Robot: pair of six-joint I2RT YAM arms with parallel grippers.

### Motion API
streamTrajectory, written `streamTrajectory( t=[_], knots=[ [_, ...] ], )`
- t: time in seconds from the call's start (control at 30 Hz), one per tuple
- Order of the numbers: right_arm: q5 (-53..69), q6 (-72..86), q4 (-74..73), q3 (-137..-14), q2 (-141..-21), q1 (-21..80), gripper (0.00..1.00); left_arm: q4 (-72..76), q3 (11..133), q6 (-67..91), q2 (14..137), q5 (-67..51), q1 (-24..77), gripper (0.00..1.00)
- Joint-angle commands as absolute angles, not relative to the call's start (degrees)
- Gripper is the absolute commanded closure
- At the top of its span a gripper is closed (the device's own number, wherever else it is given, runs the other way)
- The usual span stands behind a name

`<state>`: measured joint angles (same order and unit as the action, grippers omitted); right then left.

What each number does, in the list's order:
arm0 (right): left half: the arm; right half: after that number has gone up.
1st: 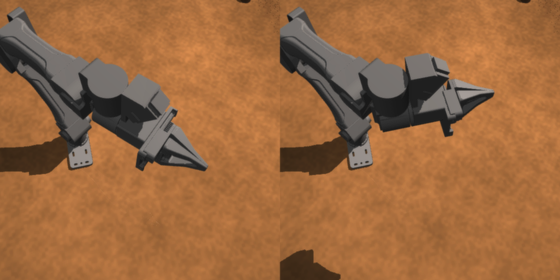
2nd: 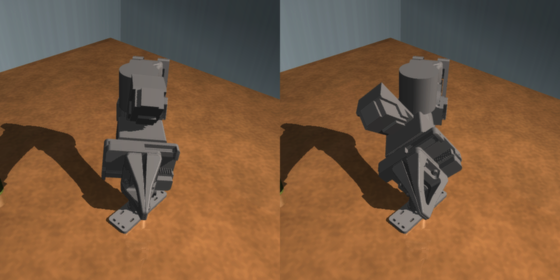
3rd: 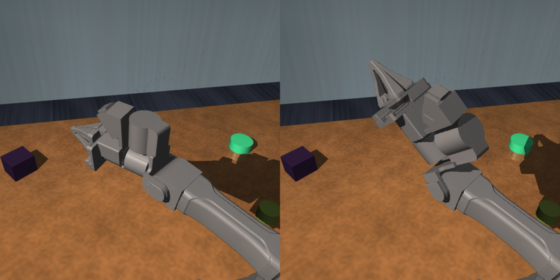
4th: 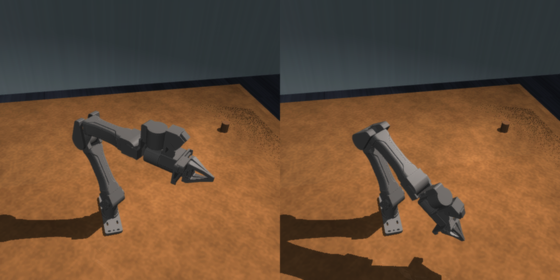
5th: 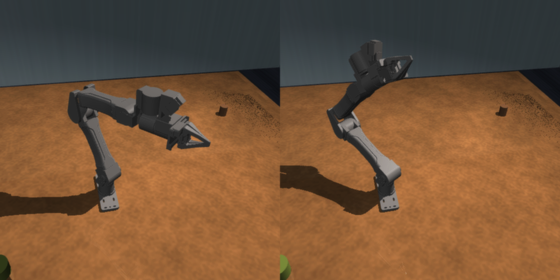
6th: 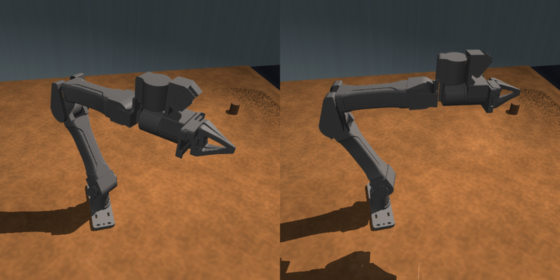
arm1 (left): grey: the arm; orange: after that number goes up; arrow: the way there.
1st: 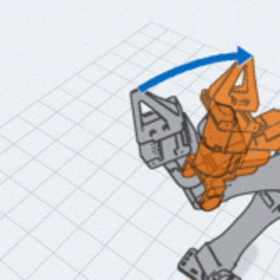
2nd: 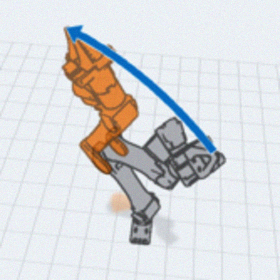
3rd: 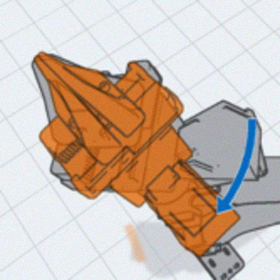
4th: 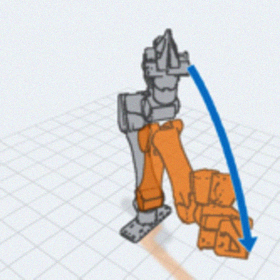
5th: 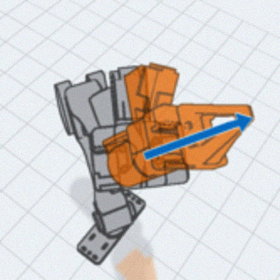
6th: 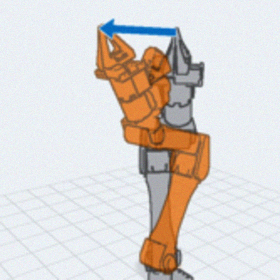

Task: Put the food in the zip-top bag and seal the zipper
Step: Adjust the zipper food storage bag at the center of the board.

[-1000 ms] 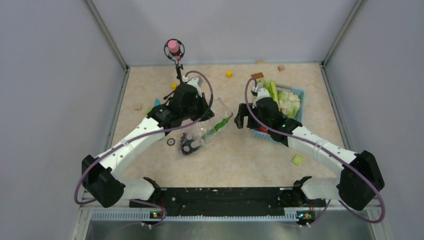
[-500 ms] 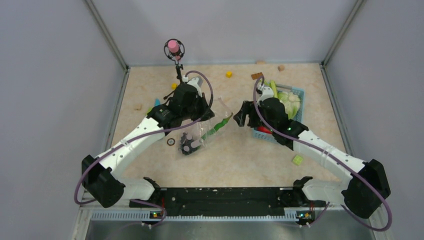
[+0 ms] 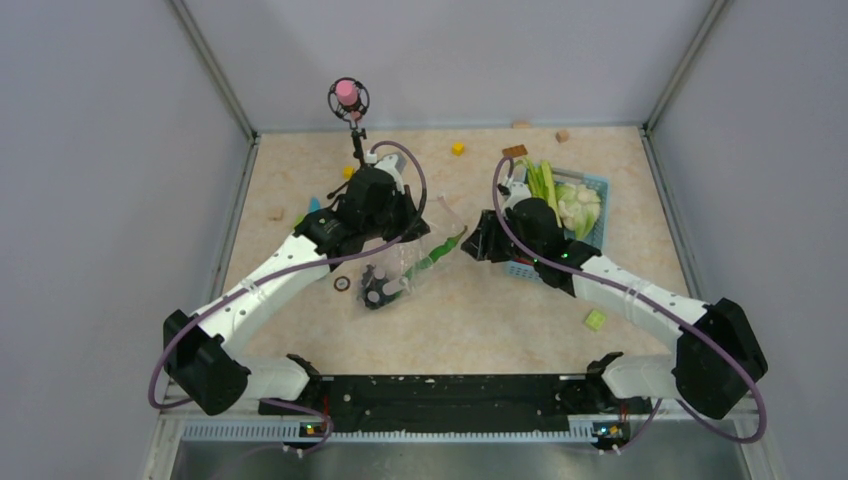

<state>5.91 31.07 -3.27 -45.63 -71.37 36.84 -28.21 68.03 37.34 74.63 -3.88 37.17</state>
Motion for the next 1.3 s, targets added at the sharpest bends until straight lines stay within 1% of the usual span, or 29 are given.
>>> streamTrajectory(
  t=[0.0,0.03,0.17,0.2,0.37,0.53,0.93,1.07,1.27],
  knots=[
    [8.8,32.6,1.5,-46.0,-73.3,36.7,0.58,-24.8,67.9,37.0,73.6,-4.7,36.9,1.0],
    [8.9,32.7,1.6,-46.0,-73.7,36.7,0.62,-24.9,67.9,37.1,73.6,-4.6,36.9,1.0],
    [9.4,33.1,1.9,-46.2,-74.2,36.7,0.98,-24.9,67.9,36.9,73.4,-4.4,36.9,1.0],
    [9.8,33.1,1.9,-46.2,-74.0,36.8,1.0,-24.9,67.9,36.8,73.6,-4.3,36.9,1.0],
    [11.5,31.4,0.7,-48.9,-72.0,37.0,1.0,-25.5,69.0,36.8,75.2,-4.0,36.9,1.0],
    [9.0,27.3,-5.0,-56.9,-71.4,37.9,1.0,-27.0,71.3,35.9,75.8,-4.4,36.9,1.0],
    [6.6,20.0,-13.2,-74.1,-73.6,39.5,1.0,-32.2,76.1,34.3,69.9,2.1,36.9,1.0],
    [6.5,19.1,-13.6,-74.3,-72.6,39.8,1.0,-33.2,76.6,33.8,68.8,4.3,36.8,1.0],
    [4.6,19.3,-14.1,-71.2,-70.1,39.9,1.0,-37.7,80.7,31.8,69.2,10.1,36.8,1.0]
  ],
)
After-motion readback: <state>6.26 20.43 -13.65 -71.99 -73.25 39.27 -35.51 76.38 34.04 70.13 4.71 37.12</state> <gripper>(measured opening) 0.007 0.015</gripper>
